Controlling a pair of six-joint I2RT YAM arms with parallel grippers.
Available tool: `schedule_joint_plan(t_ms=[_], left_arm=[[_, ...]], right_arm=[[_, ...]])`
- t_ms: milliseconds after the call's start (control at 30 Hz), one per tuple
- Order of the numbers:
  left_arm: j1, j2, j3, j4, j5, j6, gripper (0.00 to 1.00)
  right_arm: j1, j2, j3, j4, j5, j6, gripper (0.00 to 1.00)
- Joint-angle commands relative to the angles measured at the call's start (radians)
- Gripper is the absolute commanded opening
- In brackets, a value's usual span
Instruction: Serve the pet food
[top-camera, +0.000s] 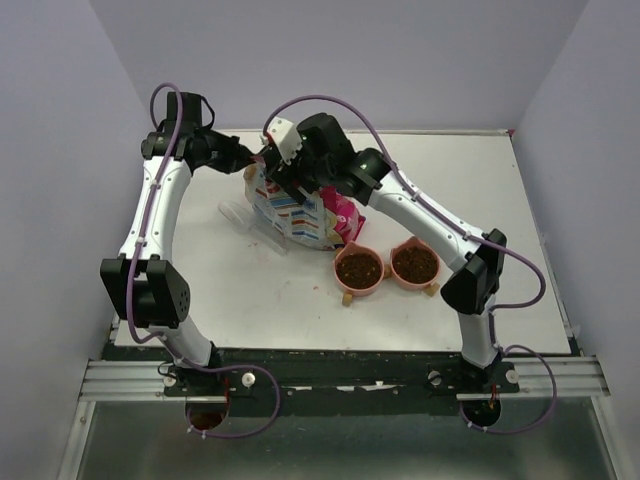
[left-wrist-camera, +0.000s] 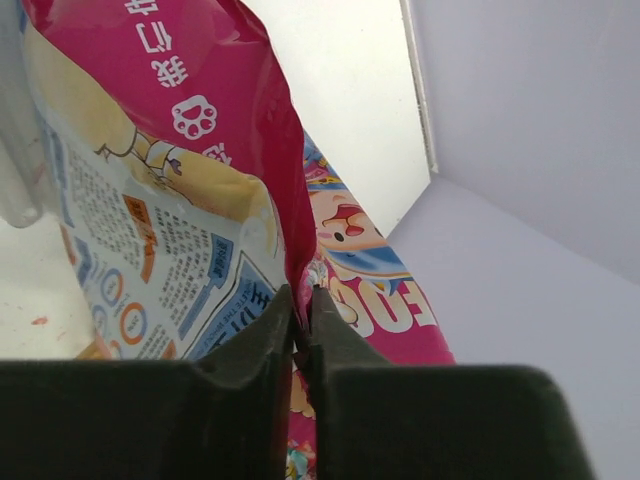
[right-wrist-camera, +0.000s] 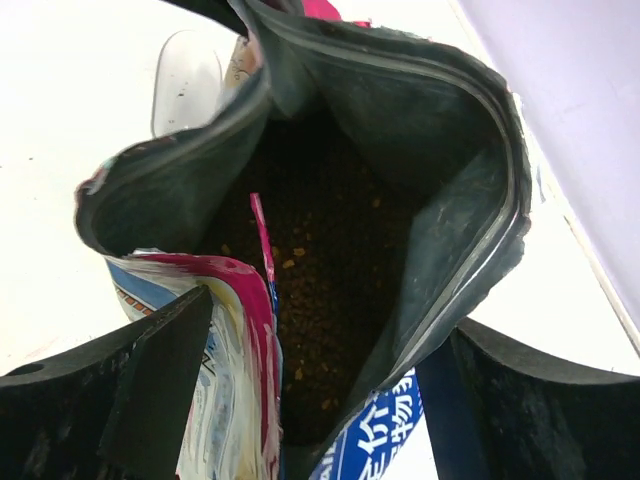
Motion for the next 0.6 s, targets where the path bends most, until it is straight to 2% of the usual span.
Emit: schedule_joint_plan(t_ms=[0, 67, 200, 333, 433, 467, 567], left_arm=[[0.009, 0.005, 0.075, -0.001, -0.063, 0.038, 0.07], [0.011, 0.016, 0.110, -0.023, -0.078, 0.046, 0.00], [0.040, 0.061, 0.232, -0.141, -0.139, 0.049, 0.00], [0.049, 0.123, 0.386, -0.244, -0.221, 0.098, 0.00], [0.049, 0.121, 0.372, -0.230, -0.227, 0.103, 0.00], [0.049, 0.117, 0.359, -0.221, -0.225, 0.103, 0.00], [0.051, 0.124, 0.369, -0.227, -0.260, 0.129, 0.00]], right_arm=[[0.044, 0.036, 0.030, 0.046, 0.031, -0.049, 0.86], [0.069, 0.038, 0.023, 0.043, 0.069, -0.069, 0.84], [0.084, -0.009, -0.032, 0.010, 0.175, -0.056, 0.72], [0.078, -0.120, -0.164, -0.007, 0.161, -0.045, 0.54], [0.058, -0.167, -0.239, -0.005, 0.117, -0.034, 0.43], [0.058, -0.172, -0.252, -0.007, 0.128, -0.036, 0.39], [0.056, -0.161, -0.234, -0.055, 0.209, -0.045, 0.13]])
